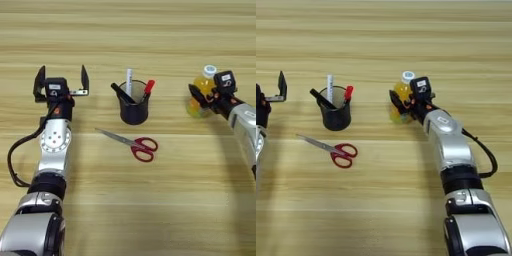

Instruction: Move the objects on the table

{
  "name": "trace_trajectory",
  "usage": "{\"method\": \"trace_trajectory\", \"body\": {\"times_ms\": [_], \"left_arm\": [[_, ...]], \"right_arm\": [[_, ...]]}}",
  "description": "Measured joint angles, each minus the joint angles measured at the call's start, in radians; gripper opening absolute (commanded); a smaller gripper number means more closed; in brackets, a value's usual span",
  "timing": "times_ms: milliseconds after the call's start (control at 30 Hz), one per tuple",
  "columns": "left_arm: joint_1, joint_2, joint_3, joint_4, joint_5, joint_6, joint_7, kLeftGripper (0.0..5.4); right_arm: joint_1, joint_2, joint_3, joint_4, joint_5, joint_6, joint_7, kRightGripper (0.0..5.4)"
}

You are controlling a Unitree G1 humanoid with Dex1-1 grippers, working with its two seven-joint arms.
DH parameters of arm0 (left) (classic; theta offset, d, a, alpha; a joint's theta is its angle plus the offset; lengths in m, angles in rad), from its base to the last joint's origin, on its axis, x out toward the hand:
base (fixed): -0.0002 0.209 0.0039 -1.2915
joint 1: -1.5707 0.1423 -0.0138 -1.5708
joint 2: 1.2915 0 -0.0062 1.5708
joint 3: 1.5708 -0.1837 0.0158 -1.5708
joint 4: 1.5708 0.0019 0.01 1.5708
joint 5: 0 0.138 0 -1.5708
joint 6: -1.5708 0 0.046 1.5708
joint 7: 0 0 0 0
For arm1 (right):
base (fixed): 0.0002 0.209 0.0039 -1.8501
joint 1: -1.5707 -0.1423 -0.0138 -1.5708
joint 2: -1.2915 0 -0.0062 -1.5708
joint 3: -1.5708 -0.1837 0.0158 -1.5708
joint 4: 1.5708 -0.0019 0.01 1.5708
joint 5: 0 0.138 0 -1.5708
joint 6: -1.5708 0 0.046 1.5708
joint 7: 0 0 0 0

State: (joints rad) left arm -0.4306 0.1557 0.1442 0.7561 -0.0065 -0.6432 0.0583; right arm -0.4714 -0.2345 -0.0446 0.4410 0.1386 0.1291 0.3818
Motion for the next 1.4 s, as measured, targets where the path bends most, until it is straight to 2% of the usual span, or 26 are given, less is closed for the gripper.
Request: {"method": "trace_trajectory", "body": {"times_ms": [233,433,633,767,967,1367,1400], "left_arm": [[0.000,0.000,0.000,-0.001,0.000,0.000,0.000,5.40],[0.000,-0.003,0.000,-0.001,0.000,0.000,-0.001,5.40],[0.001,-0.004,0.000,-0.005,0.000,0.000,-0.001,5.40],[0.002,-0.005,0.000,-0.008,0.000,0.000,-0.002,5.40],[0.005,-0.005,0.001,-0.011,0.000,0.000,-0.003,5.40],[0.006,-0.005,0.001,-0.011,0.000,0.000,-0.003,5.40],[0.006,-0.005,0.001,-0.011,0.000,0.000,-0.003,5.40]], "right_arm": [[0.008,0.009,0.018,-0.101,0.001,0.018,0.003,3.54],[0.016,0.044,0.092,-0.232,0.002,0.080,0.026,3.54],[0.116,0.047,0.165,-0.338,0.003,0.136,0.083,3.54],[0.161,0.035,0.184,-0.405,0.003,0.169,0.109,3.54],[0.221,0.026,0.194,-0.446,0.004,0.193,0.120,3.54],[0.234,0.034,0.202,-0.446,0.004,0.179,0.122,3.54],[0.234,0.034,0.203,-0.445,0.004,0.177,0.122,3.83]]}}
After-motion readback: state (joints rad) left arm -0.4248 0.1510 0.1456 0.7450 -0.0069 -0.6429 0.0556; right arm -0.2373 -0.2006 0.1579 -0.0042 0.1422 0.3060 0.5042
